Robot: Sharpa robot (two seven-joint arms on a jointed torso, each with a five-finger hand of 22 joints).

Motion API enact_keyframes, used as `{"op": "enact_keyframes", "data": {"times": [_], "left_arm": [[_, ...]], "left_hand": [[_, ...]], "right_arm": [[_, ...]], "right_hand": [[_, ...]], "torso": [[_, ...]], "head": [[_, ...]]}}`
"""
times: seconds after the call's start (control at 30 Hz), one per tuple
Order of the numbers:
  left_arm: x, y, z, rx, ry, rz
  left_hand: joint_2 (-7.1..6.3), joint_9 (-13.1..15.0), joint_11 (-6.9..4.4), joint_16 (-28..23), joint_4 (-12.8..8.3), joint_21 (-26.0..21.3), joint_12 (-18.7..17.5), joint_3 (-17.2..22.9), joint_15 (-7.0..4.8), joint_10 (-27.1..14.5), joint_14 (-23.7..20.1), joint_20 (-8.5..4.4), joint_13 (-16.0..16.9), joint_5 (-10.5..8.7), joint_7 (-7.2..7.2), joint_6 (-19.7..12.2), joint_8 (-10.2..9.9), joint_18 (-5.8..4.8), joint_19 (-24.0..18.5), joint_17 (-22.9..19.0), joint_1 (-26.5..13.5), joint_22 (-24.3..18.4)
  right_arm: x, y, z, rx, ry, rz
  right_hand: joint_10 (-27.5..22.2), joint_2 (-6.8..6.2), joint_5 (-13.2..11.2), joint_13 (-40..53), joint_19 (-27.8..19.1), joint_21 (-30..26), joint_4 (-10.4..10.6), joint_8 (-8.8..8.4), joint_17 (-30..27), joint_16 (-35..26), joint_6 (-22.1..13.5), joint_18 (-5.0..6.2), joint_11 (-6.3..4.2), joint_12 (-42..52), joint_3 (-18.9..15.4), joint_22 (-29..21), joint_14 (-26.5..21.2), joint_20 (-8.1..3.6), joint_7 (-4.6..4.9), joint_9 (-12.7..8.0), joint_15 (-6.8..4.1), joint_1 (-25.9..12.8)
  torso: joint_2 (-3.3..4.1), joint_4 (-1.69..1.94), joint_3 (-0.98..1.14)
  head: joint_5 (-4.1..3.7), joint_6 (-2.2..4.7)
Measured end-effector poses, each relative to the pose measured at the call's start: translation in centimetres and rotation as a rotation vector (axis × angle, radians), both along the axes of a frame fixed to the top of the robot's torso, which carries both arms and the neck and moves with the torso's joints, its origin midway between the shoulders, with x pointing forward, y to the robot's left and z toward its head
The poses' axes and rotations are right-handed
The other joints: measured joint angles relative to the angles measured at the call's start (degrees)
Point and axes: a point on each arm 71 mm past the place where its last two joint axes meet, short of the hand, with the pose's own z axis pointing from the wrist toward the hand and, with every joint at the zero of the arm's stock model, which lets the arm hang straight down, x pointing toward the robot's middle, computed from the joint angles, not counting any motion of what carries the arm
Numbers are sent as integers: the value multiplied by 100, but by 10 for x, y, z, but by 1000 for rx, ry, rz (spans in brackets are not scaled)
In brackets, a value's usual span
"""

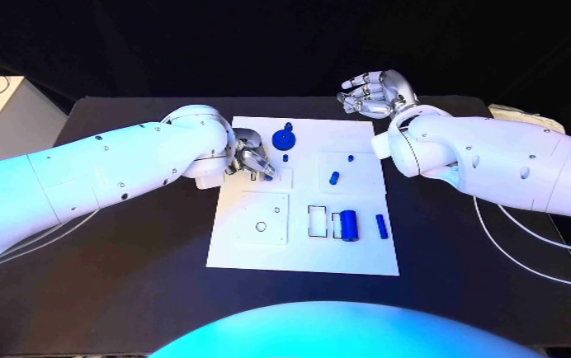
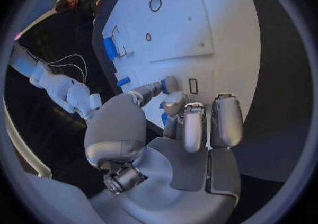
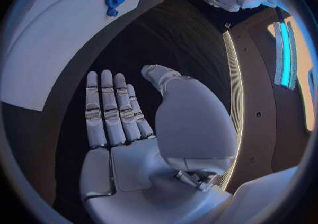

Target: Assemble the parts on the task board

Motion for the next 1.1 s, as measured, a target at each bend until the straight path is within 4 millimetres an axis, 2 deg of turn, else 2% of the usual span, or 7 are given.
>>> {"op": "enact_keyframes", "data": {"times": [0.37,0.43,0.57,0.77,0.87,0.93,1.1], "left_arm": [[-2,7,3,-4,-9,8],[-2,8,3,-6,-10,9],[-2,9,6,-14,-16,13],[-1,12,15,-40,-27,27],[2,18,21,-60,-28,46],[6,23,25,-80,-24,71],[23,41,39,-141,-15,153]], "left_hand": [[-201,21,1,0,447,-5,-21,-467,0,0,0,0,-12,-48,21,21,-9,0,0,0,-106,-5],[-215,23,1,0,535,-22,-21,-566,0,0,0,0,-10,-149,21,21,-9,0,0,0,-92,-5],[-311,39,1,0,775,-22,-21,-853,1,-1,0,0,9,-624,21,21,-33,0,0,-1,5,-5],[-311,43,1,0,889,-31,-74,-967,1,-7,0,0,-23,-719,21,21,-33,0,-1,-1,30,-28],[-330,73,54,-73,1014,-141,-364,-1092,5,-361,-4,32,-494,-732,135,-152,-109,0,-102,-1,294,-232],[-272,87,134,-140,1077,-231,-635,-1155,86,-684,-15,85,-919,-681,213,-349,-155,0,-231,-1,528,-434],[-118,53,251,-249,1126,-388,-936,-1123,161,-1102,-10,175,-1419,-650,359,-612,-305,1,-447,-1,851,-780]], "right_arm": [[0,0,-1,0,2,0],[0,0,-1,0,3,0],[-1,0,-2,1,4,-1],[-1,-1,-2,2,5,-1],[-1,-1,-3,2,6,-2],[-1,-1,-3,2,6,-3],[-1,-2,-3,2,6,-4]], "right_hand": [[0,25,0,-13,-21,0,0,0,-7,0,-29,0,0,0,0,-17,-21,21,1,-5,21,-24],[0,25,0,-13,-21,0,0,0,-13,-22,-36,0,0,0,0,-18,-21,21,-6,-5,21,-25],[0,25,0,-19,-21,0,0,0,-13,-22,-36,0,0,0,0,-26,-21,21,-5,-5,21,-24],[0,23,0,-24,-20,0,0,0,-20,-22,-36,0,0,0,0,-34,-21,21,-5,-5,21,-23],[0,23,0,-24,-20,0,0,0,-19,-22,-35,0,0,0,0,-34,-21,21,-5,-4,21,-23],[0,23,0,-24,-21,0,0,0,-19,-22,-35,0,0,0,0,-34,-21,21,-5,-4,21,-23],[0,53,0,-30,-21,0,0,0,-19,-22,-35,0,0,0,0,-42,-21,21,-5,-4,21,-53]], "torso": [[0,-1,3],[0,-1,5],[1,-3,7],[3,-5,11],[3,-7,13],[2,-6,14],[3,-5,13]], "head": [[-8,0],[-9,0],[-9,0],[-3,0],[12,0],[13,0],[27,0]]}}
